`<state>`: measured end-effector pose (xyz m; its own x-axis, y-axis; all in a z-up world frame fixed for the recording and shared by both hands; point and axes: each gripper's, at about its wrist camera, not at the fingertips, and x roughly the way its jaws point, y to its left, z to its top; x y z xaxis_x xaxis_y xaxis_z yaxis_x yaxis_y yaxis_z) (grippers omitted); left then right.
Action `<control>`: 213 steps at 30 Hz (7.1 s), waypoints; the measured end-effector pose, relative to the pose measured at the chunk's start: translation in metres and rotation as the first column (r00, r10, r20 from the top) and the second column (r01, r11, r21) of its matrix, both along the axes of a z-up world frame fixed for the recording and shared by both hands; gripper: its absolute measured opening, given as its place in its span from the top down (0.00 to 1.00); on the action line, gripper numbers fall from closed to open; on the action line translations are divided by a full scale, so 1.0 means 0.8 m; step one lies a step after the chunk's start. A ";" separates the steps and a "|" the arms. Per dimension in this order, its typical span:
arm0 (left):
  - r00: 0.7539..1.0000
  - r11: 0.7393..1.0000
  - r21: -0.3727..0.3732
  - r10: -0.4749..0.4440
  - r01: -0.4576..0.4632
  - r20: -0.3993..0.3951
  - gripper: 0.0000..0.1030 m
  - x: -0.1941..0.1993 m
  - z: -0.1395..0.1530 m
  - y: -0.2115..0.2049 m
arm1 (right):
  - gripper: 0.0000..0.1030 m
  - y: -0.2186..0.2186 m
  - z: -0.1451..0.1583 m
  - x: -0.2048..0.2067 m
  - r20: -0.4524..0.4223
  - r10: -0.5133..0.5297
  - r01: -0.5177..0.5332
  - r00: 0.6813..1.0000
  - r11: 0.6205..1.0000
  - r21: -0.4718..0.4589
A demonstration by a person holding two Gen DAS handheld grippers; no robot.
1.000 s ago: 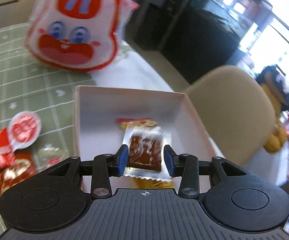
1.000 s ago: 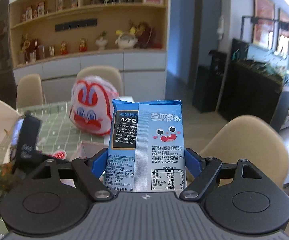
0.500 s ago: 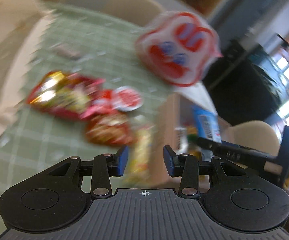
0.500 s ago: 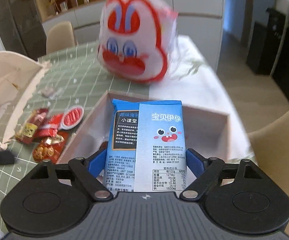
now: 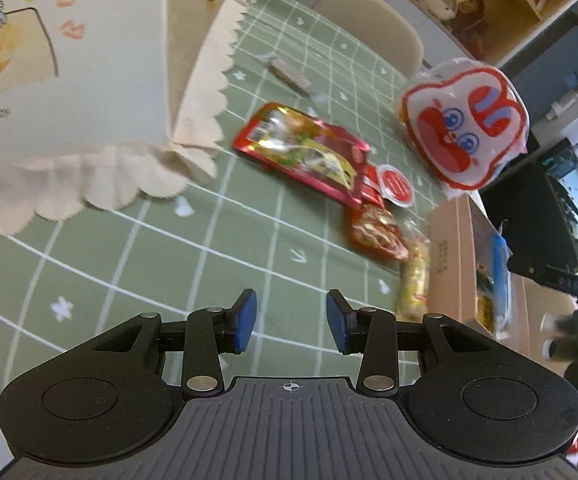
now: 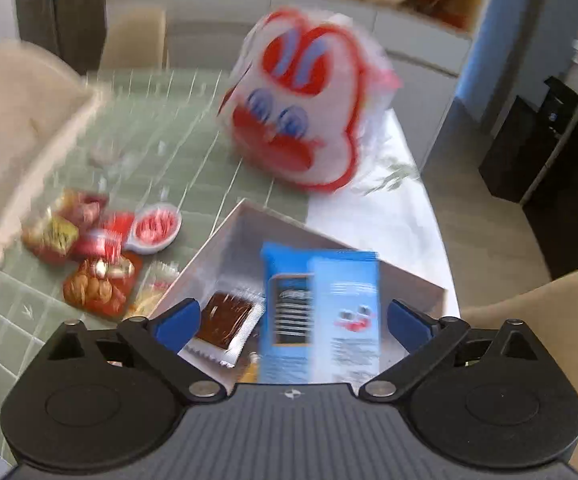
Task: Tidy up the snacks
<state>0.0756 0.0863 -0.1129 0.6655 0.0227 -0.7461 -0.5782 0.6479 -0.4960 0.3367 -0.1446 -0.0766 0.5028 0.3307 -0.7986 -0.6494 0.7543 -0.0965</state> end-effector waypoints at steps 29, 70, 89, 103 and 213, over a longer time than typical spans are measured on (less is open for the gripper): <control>0.999 0.996 -0.086 -0.013 0.017 0.038 0.58 -0.065 -0.020 0.078 | 0.62 0.375 -0.074 0.045 -0.234 0.371 -0.364 0.898 0.928 0.074; 0.985 0.983 -0.055 -0.175 0.174 -0.016 0.58 -0.101 -0.006 0.061 | 0.64 0.199 -0.063 -0.122 -0.140 0.250 -0.236 0.958 0.965 0.112; 0.870 0.853 0.188 -0.492 0.487 -0.023 0.58 0.034 0.003 0.034 | 0.41 -0.011 -0.074 -0.264 -0.143 -0.202 0.225 0.969 0.960 0.167; 0.821 0.818 0.080 -0.563 0.570 -0.089 0.58 0.114 -0.028 0.080 | 0.51 0.090 -0.052 -0.235 -0.078 -0.090 0.108 0.993 0.957 0.271; 0.737 0.777 0.211 -0.630 0.594 0.245 0.78 0.120 0.169 -0.126 | 0.65 -0.176 0.103 -0.261 0.130 -0.317 0.261 0.939 0.908 0.328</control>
